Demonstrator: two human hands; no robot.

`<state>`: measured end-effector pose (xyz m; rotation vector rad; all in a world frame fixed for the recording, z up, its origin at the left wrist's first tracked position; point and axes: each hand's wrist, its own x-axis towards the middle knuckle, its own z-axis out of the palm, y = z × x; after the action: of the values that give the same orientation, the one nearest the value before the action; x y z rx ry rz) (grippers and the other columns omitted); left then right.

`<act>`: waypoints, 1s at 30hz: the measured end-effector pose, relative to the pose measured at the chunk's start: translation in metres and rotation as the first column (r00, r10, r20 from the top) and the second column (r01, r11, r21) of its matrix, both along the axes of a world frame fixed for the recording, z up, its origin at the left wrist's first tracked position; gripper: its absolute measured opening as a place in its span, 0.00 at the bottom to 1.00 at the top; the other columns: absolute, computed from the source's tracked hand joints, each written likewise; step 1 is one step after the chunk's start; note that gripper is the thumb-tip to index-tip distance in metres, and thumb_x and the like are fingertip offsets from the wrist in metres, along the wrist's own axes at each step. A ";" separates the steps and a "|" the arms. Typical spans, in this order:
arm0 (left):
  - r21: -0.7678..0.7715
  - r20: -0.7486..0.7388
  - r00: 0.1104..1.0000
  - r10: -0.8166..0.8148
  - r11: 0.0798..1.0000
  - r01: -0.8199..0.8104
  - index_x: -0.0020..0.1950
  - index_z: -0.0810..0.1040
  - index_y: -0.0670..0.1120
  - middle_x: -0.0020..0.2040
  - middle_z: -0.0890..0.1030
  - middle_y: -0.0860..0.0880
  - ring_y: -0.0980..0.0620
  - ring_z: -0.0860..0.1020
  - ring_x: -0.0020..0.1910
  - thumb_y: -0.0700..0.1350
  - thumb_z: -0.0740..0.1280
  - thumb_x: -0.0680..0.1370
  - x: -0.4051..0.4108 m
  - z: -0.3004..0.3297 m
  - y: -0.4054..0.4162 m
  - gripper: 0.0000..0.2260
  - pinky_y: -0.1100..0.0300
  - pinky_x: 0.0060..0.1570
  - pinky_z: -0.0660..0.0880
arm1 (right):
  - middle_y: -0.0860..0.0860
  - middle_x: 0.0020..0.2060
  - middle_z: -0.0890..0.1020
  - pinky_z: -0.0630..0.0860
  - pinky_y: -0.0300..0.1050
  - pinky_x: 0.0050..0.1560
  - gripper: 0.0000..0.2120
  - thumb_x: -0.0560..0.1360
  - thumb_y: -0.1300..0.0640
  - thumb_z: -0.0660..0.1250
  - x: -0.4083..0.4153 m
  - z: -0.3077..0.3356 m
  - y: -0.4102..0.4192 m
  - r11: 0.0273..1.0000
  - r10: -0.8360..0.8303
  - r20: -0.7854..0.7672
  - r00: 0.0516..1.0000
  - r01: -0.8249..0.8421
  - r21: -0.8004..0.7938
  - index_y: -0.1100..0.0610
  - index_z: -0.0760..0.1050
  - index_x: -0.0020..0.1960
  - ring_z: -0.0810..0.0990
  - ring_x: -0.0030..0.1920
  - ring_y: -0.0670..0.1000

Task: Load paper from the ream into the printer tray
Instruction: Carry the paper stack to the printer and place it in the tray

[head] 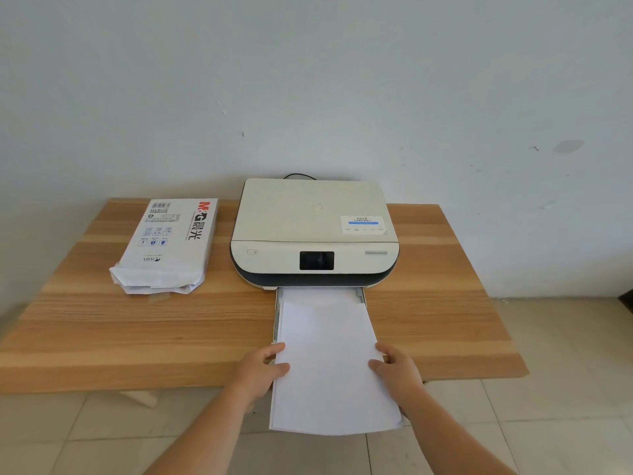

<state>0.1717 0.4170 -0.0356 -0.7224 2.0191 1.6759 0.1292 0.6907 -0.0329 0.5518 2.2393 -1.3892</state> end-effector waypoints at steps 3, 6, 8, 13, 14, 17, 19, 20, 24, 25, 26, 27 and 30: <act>0.000 0.017 1.000 -0.002 1.000 0.002 0.69 0.72 0.52 0.69 0.71 0.47 0.48 0.70 0.67 0.40 0.69 0.75 0.000 -0.006 0.000 0.22 0.56 0.63 0.67 | 0.46 0.48 0.77 0.74 0.45 0.49 0.22 0.75 0.59 0.67 -0.004 -0.005 0.002 1.000 -0.010 0.006 1.000 0.010 -0.015 0.53 0.71 0.69 0.79 0.49 0.51; 0.002 0.045 0.999 0.015 1.000 -0.015 0.68 0.72 0.52 0.68 0.72 0.48 0.47 0.72 0.65 0.38 0.68 0.76 0.001 -0.014 0.001 0.22 0.55 0.62 0.68 | 0.45 0.48 0.77 0.76 0.46 0.50 0.22 0.75 0.60 0.67 -0.006 -0.011 0.004 0.999 -0.023 0.021 1.000 0.023 -0.033 0.53 0.72 0.68 0.80 0.49 0.52; 0.032 0.080 0.996 0.047 0.998 -0.050 0.69 0.72 0.51 0.68 0.73 0.47 0.47 0.76 0.61 0.36 0.66 0.76 0.002 -0.017 0.002 0.22 0.55 0.57 0.73 | 0.45 0.48 0.78 0.77 0.45 0.47 0.22 0.75 0.60 0.68 -0.006 -0.017 0.005 0.998 -0.044 0.034 0.998 0.045 -0.054 0.54 0.72 0.68 0.81 0.48 0.51; 0.073 0.177 0.976 0.129 0.987 -0.143 0.68 0.73 0.46 0.52 0.78 0.49 0.48 0.78 0.43 0.31 0.65 0.76 -0.001 -0.018 0.004 0.22 0.57 0.39 0.75 | 0.50 0.55 0.78 0.77 0.48 0.53 0.24 0.74 0.61 0.69 -0.007 -0.031 0.004 0.995 -0.063 0.094 0.994 0.070 -0.075 0.55 0.72 0.69 0.81 0.50 0.52; 0.070 0.186 0.973 0.135 0.986 -0.150 0.67 0.74 0.45 0.49 0.78 0.49 0.48 0.77 0.42 0.30 0.65 0.75 -0.002 -0.019 0.004 0.22 0.57 0.39 0.74 | 0.50 0.53 0.78 0.77 0.46 0.50 0.23 0.74 0.61 0.69 -0.007 -0.032 0.004 0.994 -0.062 0.110 0.992 0.071 -0.078 0.55 0.72 0.69 0.80 0.48 0.51; 0.062 0.201 0.968 0.149 0.984 -0.164 0.66 0.74 0.44 0.46 0.78 0.49 0.49 0.77 0.40 0.29 0.64 0.75 -0.005 -0.017 0.005 0.21 0.57 0.37 0.74 | 0.46 0.47 0.76 0.77 0.46 0.48 0.23 0.75 0.62 0.68 -0.009 -0.033 0.003 0.993 -0.069 0.137 0.988 0.081 -0.089 0.55 0.72 0.69 0.80 0.45 0.51; 0.058 0.203 0.967 0.156 0.984 -0.171 0.66 0.74 0.44 0.45 0.77 0.49 0.48 0.77 0.39 0.29 0.65 0.75 -0.006 -0.016 0.006 0.21 0.57 0.37 0.73 | 0.47 0.49 0.78 0.78 0.49 0.53 0.23 0.75 0.62 0.68 -0.012 -0.036 0.003 0.991 -0.079 0.152 0.985 0.095 -0.099 0.56 0.72 0.69 0.81 0.47 0.53; 0.058 0.204 0.966 0.157 0.983 -0.172 0.66 0.74 0.44 0.45 0.77 0.49 0.48 0.77 0.39 0.29 0.65 0.75 -0.006 -0.017 0.006 0.21 0.56 0.37 0.73 | 0.50 0.52 0.78 0.78 0.50 0.55 0.23 0.74 0.62 0.68 -0.014 -0.037 0.004 0.989 -0.086 0.160 0.983 0.104 -0.105 0.56 0.72 0.68 0.81 0.48 0.54; 0.059 0.212 0.964 0.161 0.982 -0.177 0.67 0.74 0.44 0.48 0.78 0.48 0.48 0.77 0.40 0.30 0.65 0.75 -0.009 -0.017 0.006 0.22 0.57 0.35 0.73 | 0.53 0.55 0.80 0.79 0.52 0.54 0.23 0.73 0.64 0.69 -0.022 -0.040 0.006 0.975 -0.126 0.184 0.975 0.156 -0.159 0.57 0.73 0.68 0.82 0.50 0.57; 0.058 0.215 0.963 0.164 0.982 -0.181 0.67 0.74 0.44 0.49 0.79 0.49 0.48 0.77 0.41 0.30 0.65 0.75 -0.010 -0.017 0.007 0.22 0.58 0.35 0.73 | 0.52 0.52 0.80 0.79 0.50 0.52 0.22 0.73 0.64 0.69 -0.023 -0.040 0.006 0.972 -0.128 0.187 0.974 0.161 -0.169 0.57 0.73 0.67 0.82 0.49 0.56; 0.060 0.218 0.962 0.167 0.981 -0.184 0.67 0.74 0.44 0.50 0.79 0.49 0.48 0.77 0.41 0.29 0.65 0.75 -0.011 -0.016 0.007 0.22 0.58 0.36 0.73 | 0.51 0.49 0.80 0.79 0.49 0.51 0.22 0.73 0.64 0.69 -0.024 -0.040 0.006 0.970 -0.130 0.191 0.973 0.164 -0.177 0.57 0.73 0.67 0.82 0.48 0.56; 0.064 0.220 0.960 0.171 0.980 -0.189 0.67 0.74 0.44 0.50 0.79 0.49 0.48 0.77 0.42 0.29 0.64 0.75 -0.012 -0.015 0.007 0.22 0.58 0.36 0.73 | 0.51 0.49 0.81 0.79 0.49 0.50 0.22 0.73 0.64 0.69 -0.025 -0.040 0.006 0.969 -0.129 0.195 0.972 0.165 -0.183 0.57 0.73 0.67 0.83 0.48 0.56; 0.066 0.224 0.960 0.169 0.980 -0.188 0.66 0.74 0.45 0.53 0.78 0.48 0.47 0.78 0.43 0.29 0.65 0.74 -0.012 -0.012 0.006 0.22 0.57 0.37 0.74 | 0.53 0.52 0.81 0.80 0.50 0.52 0.22 0.73 0.64 0.69 -0.023 -0.041 0.006 0.969 -0.127 0.203 0.971 0.165 -0.182 0.57 0.74 0.67 0.82 0.48 0.56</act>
<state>0.1596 0.4228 -0.0481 -1.0362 1.7633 1.6877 0.1062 0.6967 -0.0744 0.7593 1.9169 -1.5406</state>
